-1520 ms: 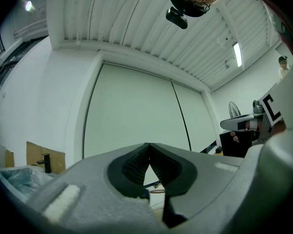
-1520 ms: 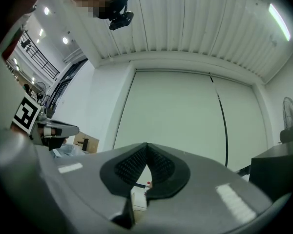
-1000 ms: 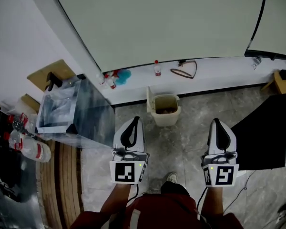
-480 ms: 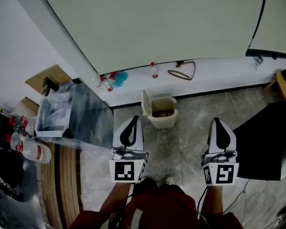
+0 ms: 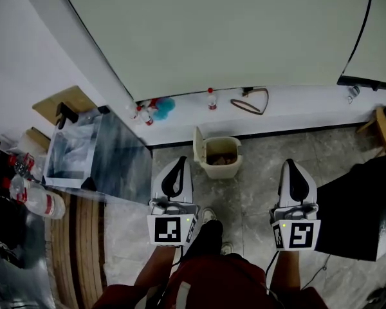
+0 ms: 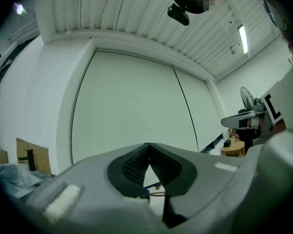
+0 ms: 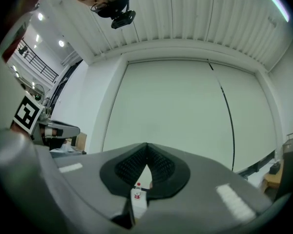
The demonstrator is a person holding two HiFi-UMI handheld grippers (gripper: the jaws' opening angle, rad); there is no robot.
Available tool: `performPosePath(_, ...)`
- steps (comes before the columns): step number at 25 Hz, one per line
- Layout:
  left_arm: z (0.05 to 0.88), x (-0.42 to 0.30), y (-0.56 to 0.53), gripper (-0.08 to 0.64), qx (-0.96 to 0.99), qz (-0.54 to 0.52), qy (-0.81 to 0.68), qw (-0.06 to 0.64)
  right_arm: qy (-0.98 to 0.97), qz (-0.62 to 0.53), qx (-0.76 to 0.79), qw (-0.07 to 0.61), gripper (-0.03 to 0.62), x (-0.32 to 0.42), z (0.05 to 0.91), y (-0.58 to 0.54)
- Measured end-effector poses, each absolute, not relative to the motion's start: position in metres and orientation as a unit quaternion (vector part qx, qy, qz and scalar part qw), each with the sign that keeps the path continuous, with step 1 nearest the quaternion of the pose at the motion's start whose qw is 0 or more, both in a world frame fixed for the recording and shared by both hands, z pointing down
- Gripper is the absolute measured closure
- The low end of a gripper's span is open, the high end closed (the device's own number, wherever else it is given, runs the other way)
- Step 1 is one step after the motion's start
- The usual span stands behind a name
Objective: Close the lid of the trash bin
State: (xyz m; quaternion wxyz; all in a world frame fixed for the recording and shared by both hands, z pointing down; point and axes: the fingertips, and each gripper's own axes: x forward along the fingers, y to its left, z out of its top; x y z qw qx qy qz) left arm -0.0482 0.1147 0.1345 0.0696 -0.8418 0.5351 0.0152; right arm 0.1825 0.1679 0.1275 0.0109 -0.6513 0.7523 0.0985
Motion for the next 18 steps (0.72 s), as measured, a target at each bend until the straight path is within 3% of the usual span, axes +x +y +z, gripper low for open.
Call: performPosePath(18,0.139,-0.118,-0.028,0.555,-0.821,0.031,0.567,0.048,0.782,0.122,-0.611,-0.018,0.592,0.107,0.112,0.002)
